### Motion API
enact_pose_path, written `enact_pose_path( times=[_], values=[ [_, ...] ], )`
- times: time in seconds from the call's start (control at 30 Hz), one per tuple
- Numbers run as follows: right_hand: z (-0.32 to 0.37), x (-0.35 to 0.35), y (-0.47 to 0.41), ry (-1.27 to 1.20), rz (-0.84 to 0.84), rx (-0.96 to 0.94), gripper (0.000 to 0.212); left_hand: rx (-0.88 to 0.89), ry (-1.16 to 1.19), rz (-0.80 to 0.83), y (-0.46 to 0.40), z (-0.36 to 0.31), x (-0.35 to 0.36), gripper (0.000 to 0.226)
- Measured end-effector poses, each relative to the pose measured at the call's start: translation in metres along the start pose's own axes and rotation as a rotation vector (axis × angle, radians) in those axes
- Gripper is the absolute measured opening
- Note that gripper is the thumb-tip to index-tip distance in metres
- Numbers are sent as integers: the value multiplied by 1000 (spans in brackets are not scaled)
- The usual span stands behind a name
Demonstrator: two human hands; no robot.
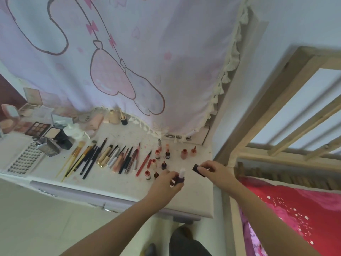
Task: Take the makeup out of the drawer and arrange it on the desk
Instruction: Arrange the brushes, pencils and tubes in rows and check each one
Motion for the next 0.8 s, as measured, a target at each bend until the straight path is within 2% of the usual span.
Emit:
enact_pose_path(
  times=[0.1, 0.2, 0.23, 0.37, 0.43, 0.67, 0.73, 0.8],
  values=[
    [-17, 14, -5, -95, -24, 60, 8, -73, -11, -86, -12, 6, 17, 16],
    [-26, 26, -10, -420, 81, 181, 23, -122, 1, -147, -26, 5, 31, 8],
    [-27, 29, -12, -450, 95, 194, 26, -135, 6, -166, -31, 4, 34, 7],
    [-27, 34, -31, -26, -52, 29, 22, -144, -42, -236, -47, 1, 41, 15],
    [-22, 39, -40, 81, -92, -73, 18, -155, -82, -242, -52, 0, 43, 21],
    [-22, 63, -66, 239, -62, -176, 11, -244, -85, -233, -57, 9, 47, 21],
    [-25, 64, -69, 211, -59, -172, 15, -254, -67, -243, -57, 12, 48, 23],
    [-28, 64, -65, 155, -36, -137, 27, -268, -30, -250, -54, 12, 47, 27]
  ],
)
Point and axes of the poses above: each hand's wrist, its own y-axis away from the middle knuckle, its own x-axis out of the palm, z = x × y, the point moved 2 cm from there along -y, towards the middle knuckle, and after that the axes turned 9 degrees about y, right-handed, at the moved point
